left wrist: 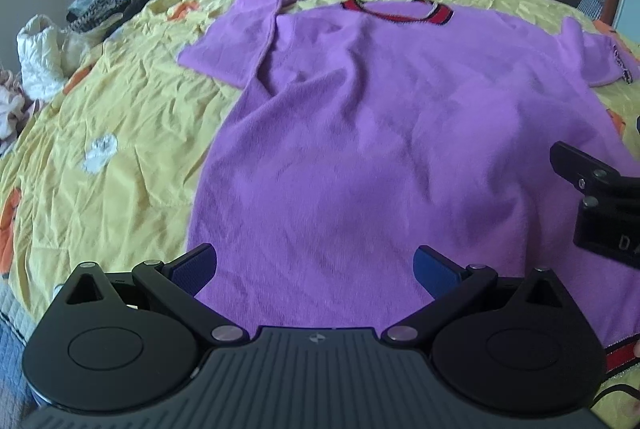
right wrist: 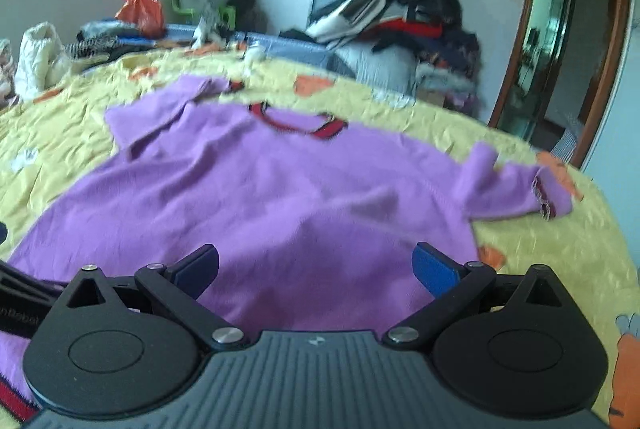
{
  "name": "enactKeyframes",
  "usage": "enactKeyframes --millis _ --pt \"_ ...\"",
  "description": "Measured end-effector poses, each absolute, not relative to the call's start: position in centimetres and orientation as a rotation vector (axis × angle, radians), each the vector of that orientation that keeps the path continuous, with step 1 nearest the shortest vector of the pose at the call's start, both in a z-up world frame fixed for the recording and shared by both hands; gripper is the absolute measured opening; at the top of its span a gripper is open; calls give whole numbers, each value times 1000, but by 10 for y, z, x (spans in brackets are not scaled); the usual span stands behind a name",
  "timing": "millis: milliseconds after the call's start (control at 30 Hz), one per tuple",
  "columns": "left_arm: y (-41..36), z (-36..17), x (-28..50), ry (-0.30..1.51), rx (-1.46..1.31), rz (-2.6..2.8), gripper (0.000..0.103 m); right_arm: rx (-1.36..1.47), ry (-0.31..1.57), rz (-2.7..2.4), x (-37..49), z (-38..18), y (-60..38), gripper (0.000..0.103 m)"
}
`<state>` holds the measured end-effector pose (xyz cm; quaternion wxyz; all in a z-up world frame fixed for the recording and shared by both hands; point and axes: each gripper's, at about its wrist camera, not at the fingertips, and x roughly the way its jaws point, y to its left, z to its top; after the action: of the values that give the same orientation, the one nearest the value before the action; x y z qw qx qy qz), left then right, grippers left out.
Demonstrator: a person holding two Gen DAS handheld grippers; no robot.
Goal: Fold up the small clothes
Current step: 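Move the right tool to the sleeve cuff and close on it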
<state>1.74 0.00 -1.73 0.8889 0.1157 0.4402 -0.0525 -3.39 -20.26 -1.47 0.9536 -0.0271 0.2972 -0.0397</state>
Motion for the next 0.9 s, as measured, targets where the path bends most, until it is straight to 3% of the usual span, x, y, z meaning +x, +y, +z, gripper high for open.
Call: enactKeyframes --millis 200,433,700,767,900 --pt "0 -15 25 928 255 -98 103 -57 694 -67 -23 -15 -210 103" --pt "-4 -14 43 967 199 -180 103 -12 595 -34 -12 -11 -237 103" --pt "-19 -14 85 985 194 -171 103 53 488 -187 23 -22 -341 103" --pt "-29 -8 90 945 223 -173 103 15 469 -239 30 -28 -364 103" --pt "-54 11 89 698 295 -77 103 -173 533 -362 62 -45 -410 103"
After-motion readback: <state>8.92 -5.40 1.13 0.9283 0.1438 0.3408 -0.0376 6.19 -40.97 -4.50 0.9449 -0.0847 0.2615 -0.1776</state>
